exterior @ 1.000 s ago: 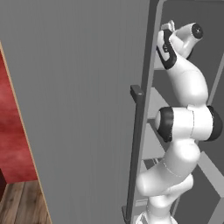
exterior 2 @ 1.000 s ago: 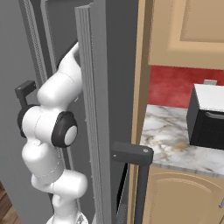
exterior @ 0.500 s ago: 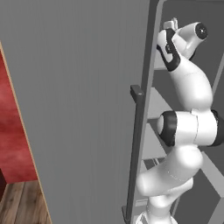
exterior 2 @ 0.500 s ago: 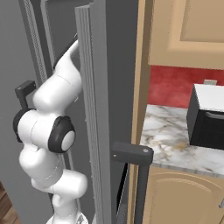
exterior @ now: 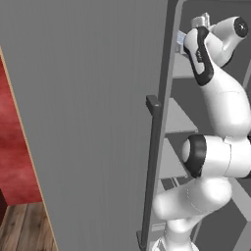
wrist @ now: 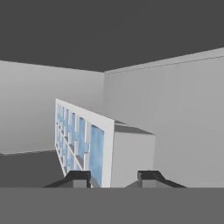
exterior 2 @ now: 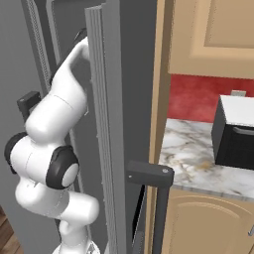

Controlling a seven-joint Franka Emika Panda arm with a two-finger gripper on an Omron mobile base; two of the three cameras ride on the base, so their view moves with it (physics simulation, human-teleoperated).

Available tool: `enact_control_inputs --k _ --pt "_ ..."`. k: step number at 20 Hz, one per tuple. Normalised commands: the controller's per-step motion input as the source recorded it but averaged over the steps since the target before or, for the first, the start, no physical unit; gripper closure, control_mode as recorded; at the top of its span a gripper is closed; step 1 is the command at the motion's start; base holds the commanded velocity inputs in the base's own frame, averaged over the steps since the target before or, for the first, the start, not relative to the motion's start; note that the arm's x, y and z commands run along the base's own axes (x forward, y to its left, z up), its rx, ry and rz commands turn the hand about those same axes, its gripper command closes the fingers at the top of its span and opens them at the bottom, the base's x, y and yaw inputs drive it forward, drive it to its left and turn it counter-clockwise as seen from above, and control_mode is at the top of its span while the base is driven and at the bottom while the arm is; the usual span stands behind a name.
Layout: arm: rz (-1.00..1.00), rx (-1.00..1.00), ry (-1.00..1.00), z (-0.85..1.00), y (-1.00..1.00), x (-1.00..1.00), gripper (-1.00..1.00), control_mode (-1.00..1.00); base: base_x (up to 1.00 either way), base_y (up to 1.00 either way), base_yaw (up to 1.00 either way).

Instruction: Open the freezer door, pick up the ice cube tray from the freezer, and place it on the dining counter.

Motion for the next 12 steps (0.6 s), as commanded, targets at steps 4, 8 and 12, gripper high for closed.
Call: enact_control_inputs --k 4,8,12 --pt "0.00 0.00 0.00 0.10 0.01 -0.69 1.00 -1.00 0.00 0.00 0.00" --pt "0.00 0.00 0.01 0.03 0.01 -0.73 1.00 -1.00 0.00 0.00 0.00" --pt "0.00 0.00 0.01 0.00 0.01 -0.82 1.00 -1.00 0.00 0.00 0.00"
